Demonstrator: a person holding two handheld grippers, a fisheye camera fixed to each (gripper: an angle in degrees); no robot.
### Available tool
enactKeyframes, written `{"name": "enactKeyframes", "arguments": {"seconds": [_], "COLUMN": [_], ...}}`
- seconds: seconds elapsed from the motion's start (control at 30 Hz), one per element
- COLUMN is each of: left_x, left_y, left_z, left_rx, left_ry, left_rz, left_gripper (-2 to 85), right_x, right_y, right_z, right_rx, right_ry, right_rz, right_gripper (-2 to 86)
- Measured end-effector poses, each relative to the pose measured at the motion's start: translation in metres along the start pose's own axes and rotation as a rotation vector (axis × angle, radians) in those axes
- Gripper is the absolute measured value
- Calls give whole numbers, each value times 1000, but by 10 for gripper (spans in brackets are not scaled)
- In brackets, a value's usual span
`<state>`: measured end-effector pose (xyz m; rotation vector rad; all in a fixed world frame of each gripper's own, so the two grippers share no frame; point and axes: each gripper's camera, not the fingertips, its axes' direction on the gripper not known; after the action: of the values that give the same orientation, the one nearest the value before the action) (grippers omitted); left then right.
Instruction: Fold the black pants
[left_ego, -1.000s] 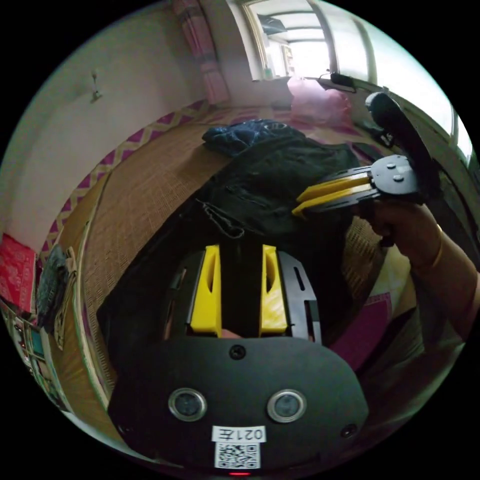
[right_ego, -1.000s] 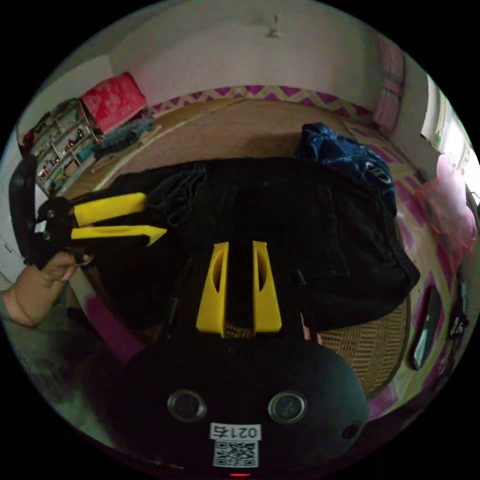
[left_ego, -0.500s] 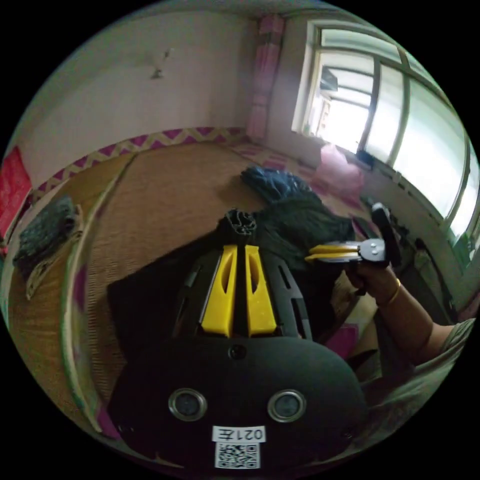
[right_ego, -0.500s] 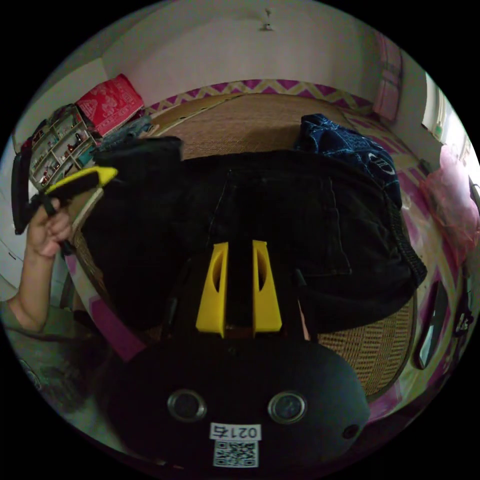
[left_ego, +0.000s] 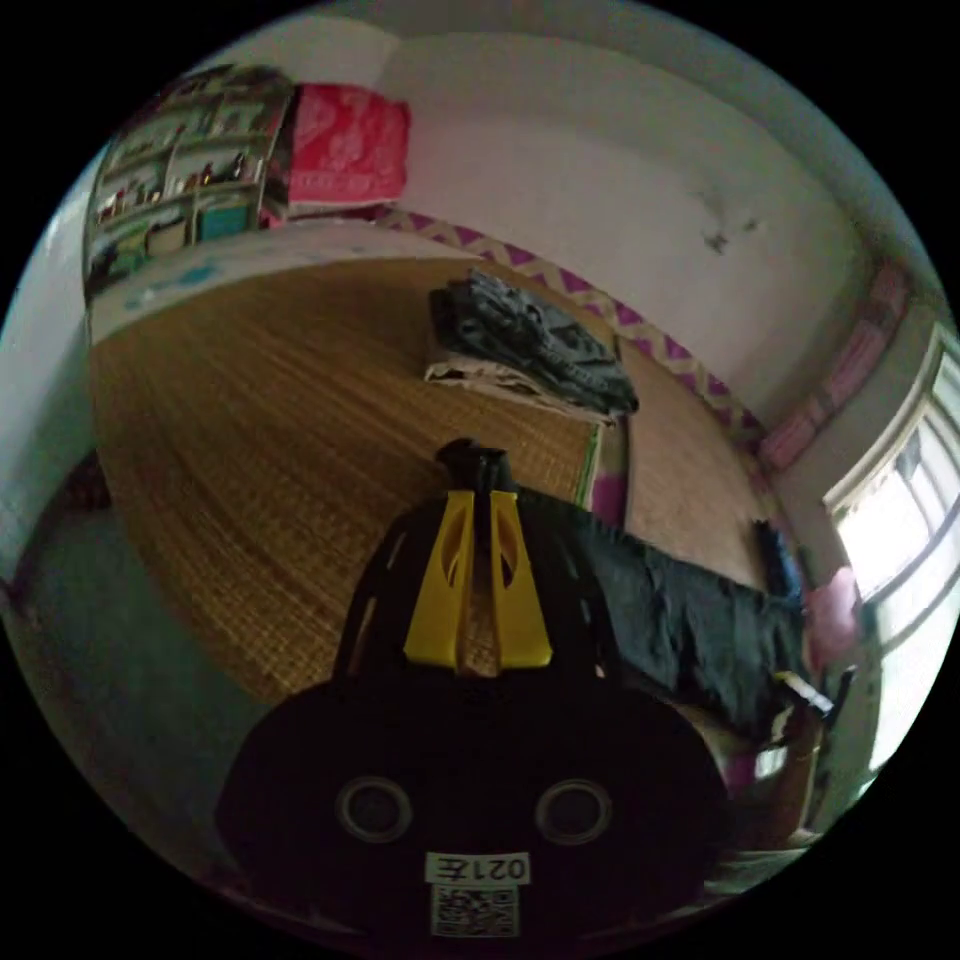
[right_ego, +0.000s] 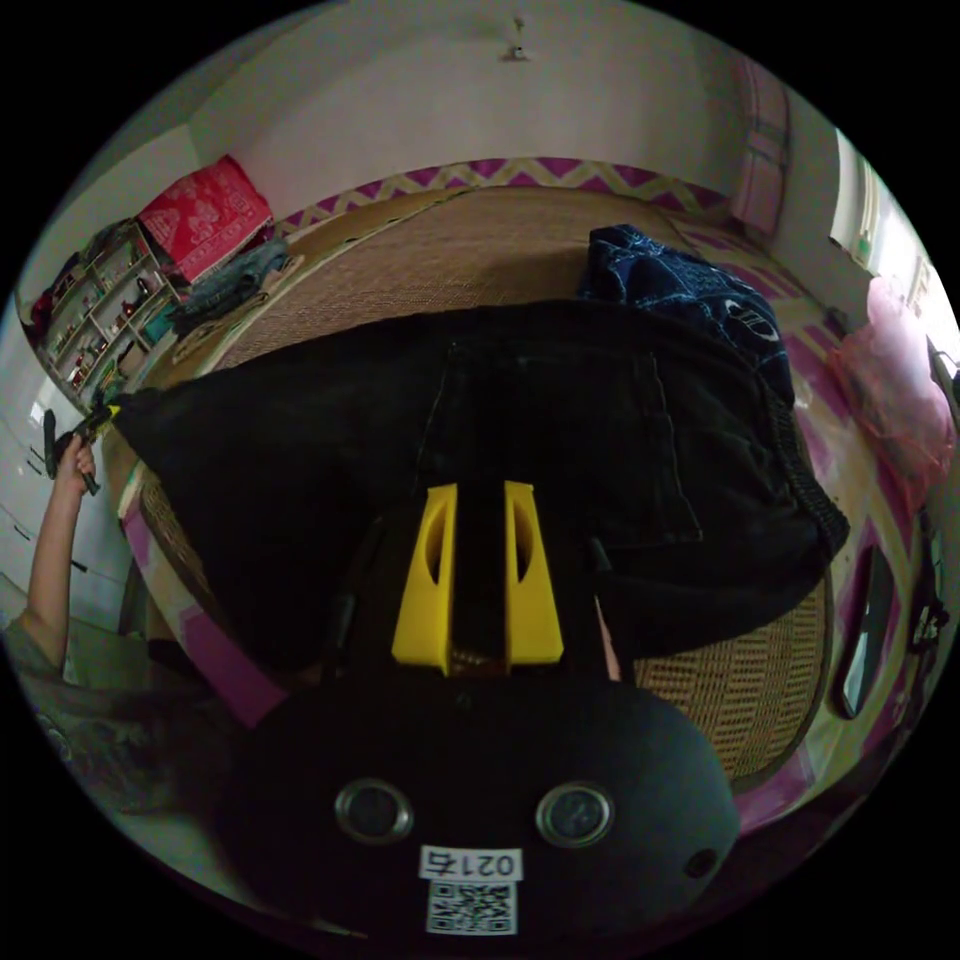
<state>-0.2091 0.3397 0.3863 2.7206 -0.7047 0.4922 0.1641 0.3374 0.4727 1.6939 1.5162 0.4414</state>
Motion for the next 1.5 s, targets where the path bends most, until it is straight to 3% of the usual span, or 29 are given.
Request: {"name": "enactKeyframes", "arguments": {"seconds": [0.07,0.3,0.43,0.57,0.67,0.77,0.9,1.0,1.23,1.37,1.5], "left_x": [-14,-12,-52,-72,-51,4,76,112,152,161,153], "left_y": [-21,-108,-125,-109,-103,-103,-99,-93,-92,-91,-92], "left_z": [-5,-23,4,-42,-70,-72,-58,-28,25,42,5], "left_rx": [16,129,-83,125,154,59,-38,-174,-310,-424,-293], "left_ry": [83,124,124,334,300,307,302,279,220,177,243], "left_rz": [-27,201,104,141,263,482,746,901,1036,1097,1085], "left_gripper": [-7,-4,0,10,21,45,59,65,88,13,-7], "right_x": [-6,-34,-44,-48,-56,-62,-70,-82,-82,-92,-99], "right_y": [0,-2,-17,-55,-81,-102,-114,-104,-81,-65,-52], "right_z": [-3,-27,-33,-22,0,22,39,28,-40,-63,-84], "right_rx": [-3,71,120,110,14,-95,-241,-217,-60,-24,5], "right_ry": [-16,-38,-23,77,158,192,63,91,-7,2,18], "right_rz": [-3,-48,-93,-271,-498,-647,-758,-832,-796,-788,-773], "right_gripper": [86,95,89,91,105,109,50,12,-3,-4,-5]}}
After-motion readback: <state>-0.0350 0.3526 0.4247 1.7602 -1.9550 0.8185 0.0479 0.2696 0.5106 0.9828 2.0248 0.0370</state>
